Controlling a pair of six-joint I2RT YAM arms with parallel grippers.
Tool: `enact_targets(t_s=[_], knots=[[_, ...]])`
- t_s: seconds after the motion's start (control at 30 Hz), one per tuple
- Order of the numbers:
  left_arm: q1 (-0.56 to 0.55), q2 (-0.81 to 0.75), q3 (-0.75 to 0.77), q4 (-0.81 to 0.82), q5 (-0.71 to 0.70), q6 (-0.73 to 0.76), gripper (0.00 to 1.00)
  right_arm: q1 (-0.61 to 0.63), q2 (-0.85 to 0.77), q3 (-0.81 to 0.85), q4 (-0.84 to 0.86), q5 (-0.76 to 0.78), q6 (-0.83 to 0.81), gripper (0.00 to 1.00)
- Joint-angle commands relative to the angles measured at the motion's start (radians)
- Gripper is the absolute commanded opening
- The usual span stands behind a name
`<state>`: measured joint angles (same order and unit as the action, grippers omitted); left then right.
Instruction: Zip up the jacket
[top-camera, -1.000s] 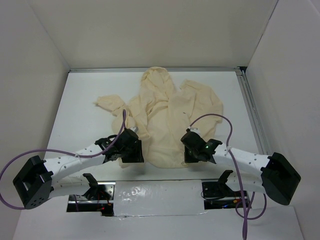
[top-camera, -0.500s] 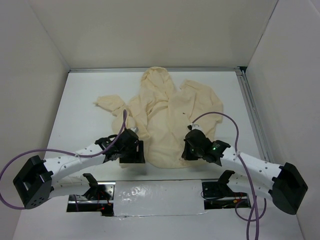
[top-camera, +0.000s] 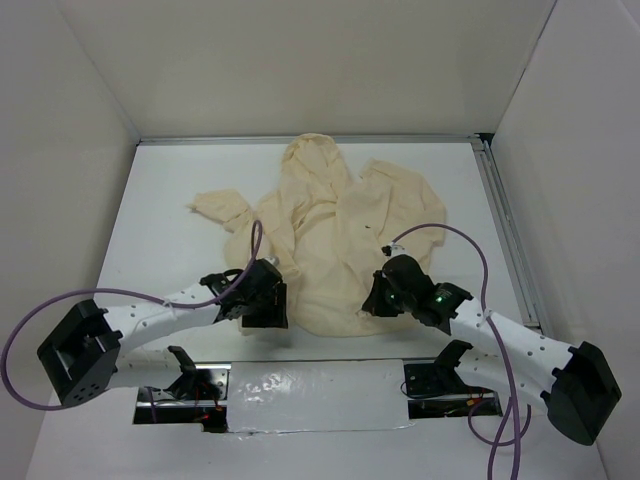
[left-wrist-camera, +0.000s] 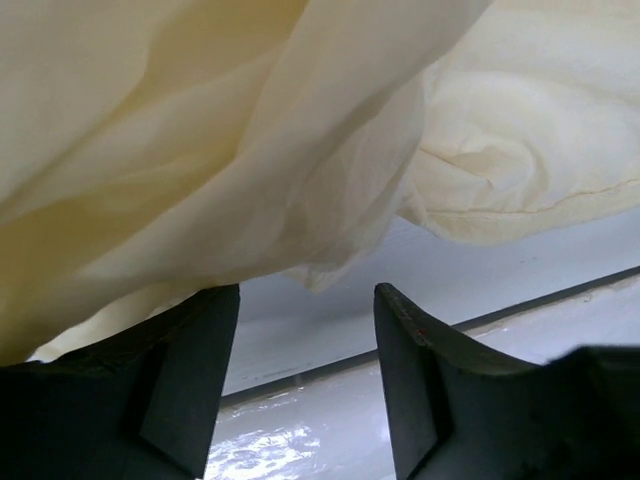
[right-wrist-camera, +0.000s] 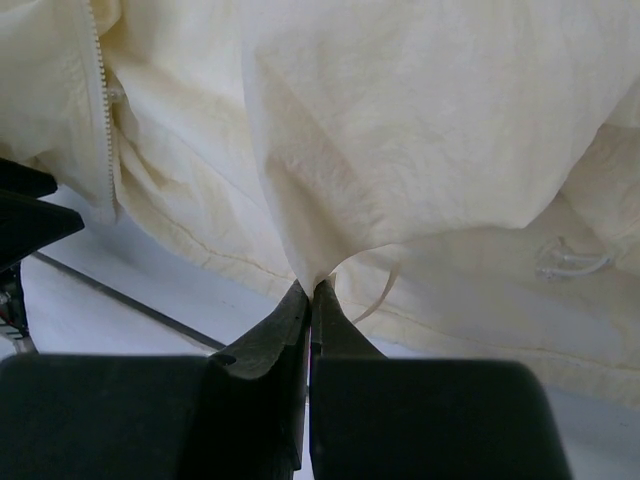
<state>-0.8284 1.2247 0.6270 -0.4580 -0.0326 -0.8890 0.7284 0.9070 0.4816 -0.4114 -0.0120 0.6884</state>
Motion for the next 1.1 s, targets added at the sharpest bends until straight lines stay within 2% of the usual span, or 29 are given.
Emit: enact_targets(t_s=[0.0,0.03,0.37,0.47,0.63,0.67,0.7,0.73,0.8,0.83,0.9,1.07], knots=[[-0.006,0.025,0.007,0.03,-0.017,0.012,0.67,-0.011,-0.007,-0.009,0.045,-0.013,-0.01,0.0],[-0.006,0.039,0.004,0.036,-0.007,0.006,0.6,-0.012,-0.007,-0.011,0.046,-0.013,-0.006,0.0],[-0.061,0.171,0.048,-0.027,-0.087,-0.083,0.55,-0.024,-0.023,-0.026,0.033,0.009,0.013,0.0],[-0.08,0.217,0.048,-0.031,-0.086,-0.093,0.45,-0.024,-0.033,-0.031,0.028,0.009,0.016,0.0],[-0.132,0.312,0.074,-0.074,-0.115,-0.149,0.42,-0.029,-0.039,-0.035,0.017,0.05,0.022,0.0],[-0.139,0.334,0.097,-0.1,-0.121,-0.154,0.33,-0.03,-0.042,-0.037,0.016,0.05,0.023,0.0],[-0.149,0.352,0.111,-0.113,-0.122,-0.159,0.29,-0.029,-0.043,-0.037,0.02,0.049,0.023,0.0],[-0.152,0.386,0.125,-0.128,-0.127,-0.175,0.18,-0.03,-0.045,-0.043,0.022,0.047,0.023,0.0],[-0.159,0.406,0.158,-0.166,-0.135,-0.183,0.04,-0.03,-0.049,-0.046,0.022,0.049,0.025,0.0],[-0.16,0.409,0.165,-0.174,-0.138,-0.188,0.0,-0.03,-0.049,-0.047,0.022,0.049,0.023,0.0],[-0.163,0.389,0.172,-0.157,-0.127,-0.174,0.0,-0.034,-0.056,-0.051,0.02,0.049,0.02,0.0],[-0.163,0.221,0.146,-0.087,-0.095,-0.093,0.0,-0.037,-0.075,-0.054,0.045,0.043,0.01,0.0]])
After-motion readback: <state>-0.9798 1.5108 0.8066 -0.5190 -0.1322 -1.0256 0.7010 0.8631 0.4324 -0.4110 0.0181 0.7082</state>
